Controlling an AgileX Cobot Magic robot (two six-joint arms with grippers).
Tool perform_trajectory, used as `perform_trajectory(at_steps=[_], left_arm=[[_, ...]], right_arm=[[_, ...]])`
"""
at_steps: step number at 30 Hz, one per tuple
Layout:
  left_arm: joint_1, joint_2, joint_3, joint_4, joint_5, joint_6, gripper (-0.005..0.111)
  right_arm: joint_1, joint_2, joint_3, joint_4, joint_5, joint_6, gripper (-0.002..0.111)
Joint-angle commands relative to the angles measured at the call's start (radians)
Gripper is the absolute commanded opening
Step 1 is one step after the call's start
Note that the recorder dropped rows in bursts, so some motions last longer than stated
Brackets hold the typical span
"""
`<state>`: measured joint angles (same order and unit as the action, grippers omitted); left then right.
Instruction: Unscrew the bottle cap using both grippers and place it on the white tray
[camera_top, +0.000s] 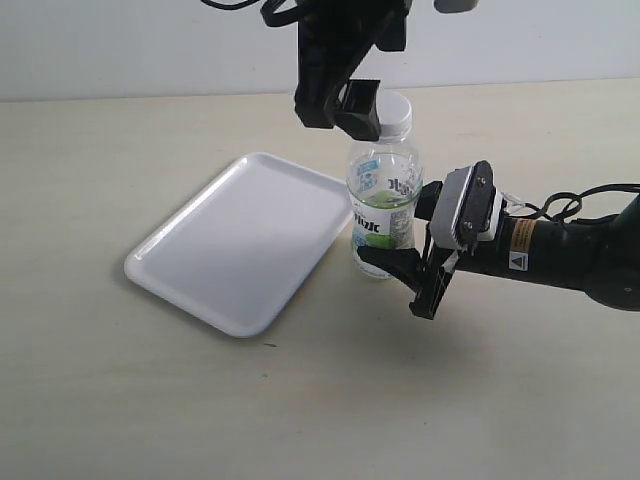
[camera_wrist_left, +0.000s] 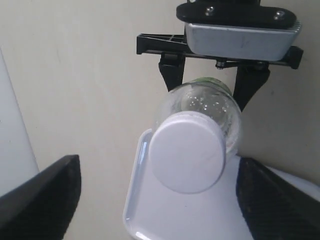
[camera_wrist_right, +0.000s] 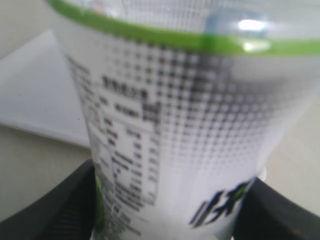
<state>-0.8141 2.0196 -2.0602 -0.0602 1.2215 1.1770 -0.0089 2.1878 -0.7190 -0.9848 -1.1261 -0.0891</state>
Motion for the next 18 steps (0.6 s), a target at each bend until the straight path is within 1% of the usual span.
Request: perform_trajectory(at_steps=[1,5,18], left_arm=[[-0.002,0.005,0.000,-0.020,0.000,0.001,0.079],[-0.002,0.010,0.009,-0.024,0.000,0.001,0.075],[-0.002,0.016,0.009,-0.066,0.000,-0.003,0.075]], right_arm=[[-0.002,0.010,0.001,0.010,0.152,-0.041,0.000],[-0.002,0.010,0.001,0.010,0.152,-0.041,0.000],[-0.002,0.010,0.001,0.010,0.152,-0.041,0.000]])
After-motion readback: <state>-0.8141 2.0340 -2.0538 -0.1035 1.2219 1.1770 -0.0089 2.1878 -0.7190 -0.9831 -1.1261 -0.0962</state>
